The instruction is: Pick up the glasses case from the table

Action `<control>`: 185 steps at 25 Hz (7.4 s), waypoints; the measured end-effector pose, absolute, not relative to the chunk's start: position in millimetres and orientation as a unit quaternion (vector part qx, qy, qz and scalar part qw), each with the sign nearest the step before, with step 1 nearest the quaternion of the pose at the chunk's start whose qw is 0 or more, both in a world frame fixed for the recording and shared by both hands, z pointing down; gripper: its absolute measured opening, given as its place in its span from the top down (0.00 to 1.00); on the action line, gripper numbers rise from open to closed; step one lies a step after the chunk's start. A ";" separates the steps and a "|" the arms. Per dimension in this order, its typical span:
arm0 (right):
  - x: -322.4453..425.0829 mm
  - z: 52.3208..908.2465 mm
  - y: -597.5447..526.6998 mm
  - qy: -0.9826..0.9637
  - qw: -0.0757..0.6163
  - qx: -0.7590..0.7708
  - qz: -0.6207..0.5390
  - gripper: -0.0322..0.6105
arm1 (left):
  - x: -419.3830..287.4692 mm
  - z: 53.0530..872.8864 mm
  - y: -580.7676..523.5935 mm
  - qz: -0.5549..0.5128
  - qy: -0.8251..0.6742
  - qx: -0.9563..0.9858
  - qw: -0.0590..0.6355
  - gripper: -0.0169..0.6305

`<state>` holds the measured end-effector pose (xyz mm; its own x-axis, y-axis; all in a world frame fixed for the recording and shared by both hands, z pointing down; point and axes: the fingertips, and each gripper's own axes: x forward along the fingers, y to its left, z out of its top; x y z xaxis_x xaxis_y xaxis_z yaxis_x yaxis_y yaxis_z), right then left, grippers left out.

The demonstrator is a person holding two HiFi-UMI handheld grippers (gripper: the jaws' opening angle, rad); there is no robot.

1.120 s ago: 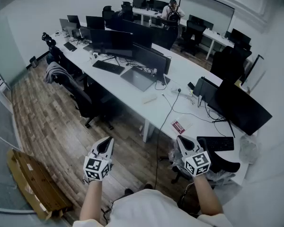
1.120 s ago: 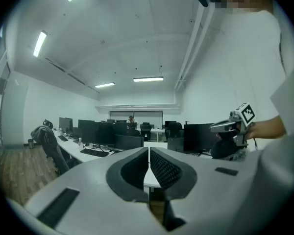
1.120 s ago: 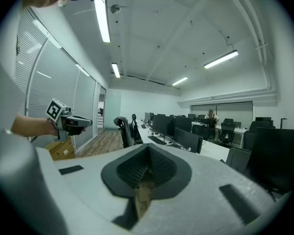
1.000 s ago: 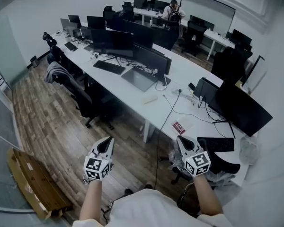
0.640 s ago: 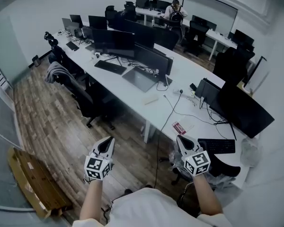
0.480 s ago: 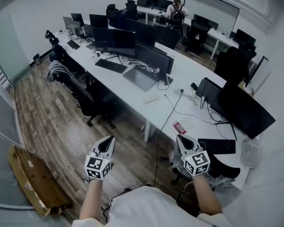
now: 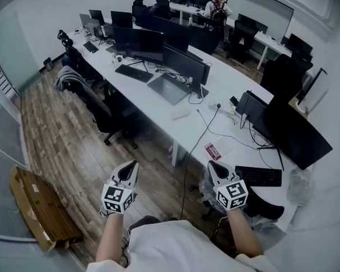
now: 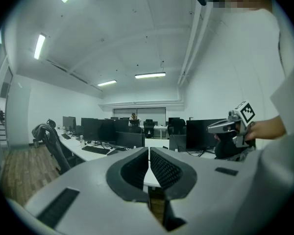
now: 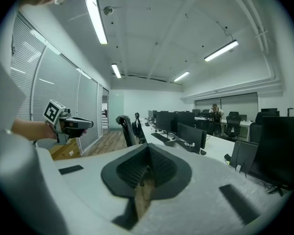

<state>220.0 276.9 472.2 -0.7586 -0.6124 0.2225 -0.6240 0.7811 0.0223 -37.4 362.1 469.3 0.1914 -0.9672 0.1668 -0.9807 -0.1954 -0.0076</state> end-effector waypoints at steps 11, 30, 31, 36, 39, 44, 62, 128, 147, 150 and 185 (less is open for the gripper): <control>213.3 482.1 250.8 -0.936 0.123 0.328 0.028 0.95 | -39.5 482.6 332.2 0.067 -0.627 0.774 0.059 0.96; 123.5 494.0 147.0 -0.911 0.147 0.384 0.043 0.95 | -127.9 489.8 193.3 0.079 -0.573 0.814 0.053 0.96; 117.9 495.2 141.9 -0.909 0.147 0.386 0.045 0.95 | -133.8 491.1 186.9 0.079 -0.571 0.815 0.054 0.96; 92.0 499.4 121.5 -0.903 0.154 0.398 0.053 0.95 | -161.1 492.3 159.8 0.075 -0.559 0.824 0.060 0.96; 80.9 499.8 109.2 -0.897 0.158 0.408 0.056 0.95 | -176.5 492.5 144.4 0.073 -0.550 0.830 0.062 0.96; 56.9 498.1 93.8 -0.889 0.164 0.423 0.056 0.95 | -209.1 493.4 125.2 0.071 -0.539 0.837 0.065 0.96; 13.2 508.4 52.1 -0.881 0.178 0.434 0.059 0.95 | -258.9 509.5 75.3 0.064 -0.525 0.845 0.079 0.96; 77.3 570.9 -246.7 -0.832 0.182 0.502 0.148 0.95 | -170.5 543.8 -267.6 0.130 -0.418 0.894 0.097 0.96; 69.0 559.4 -252.2 -0.780 0.181 0.580 0.150 0.95 | -179.6 543.0 -324.4 0.115 -0.331 0.931 0.106 0.95; 66.1 558.0 -253.4 -0.779 0.181 0.582 0.148 0.95 | -179.7 541.7 -327.8 0.113 -0.327 0.932 0.107 0.95; 111.3 624.9 -221.0 -0.747 0.205 0.593 0.218 0.95 | -42.0 680.0 -311.2 0.284 -0.187 0.922 0.185 0.40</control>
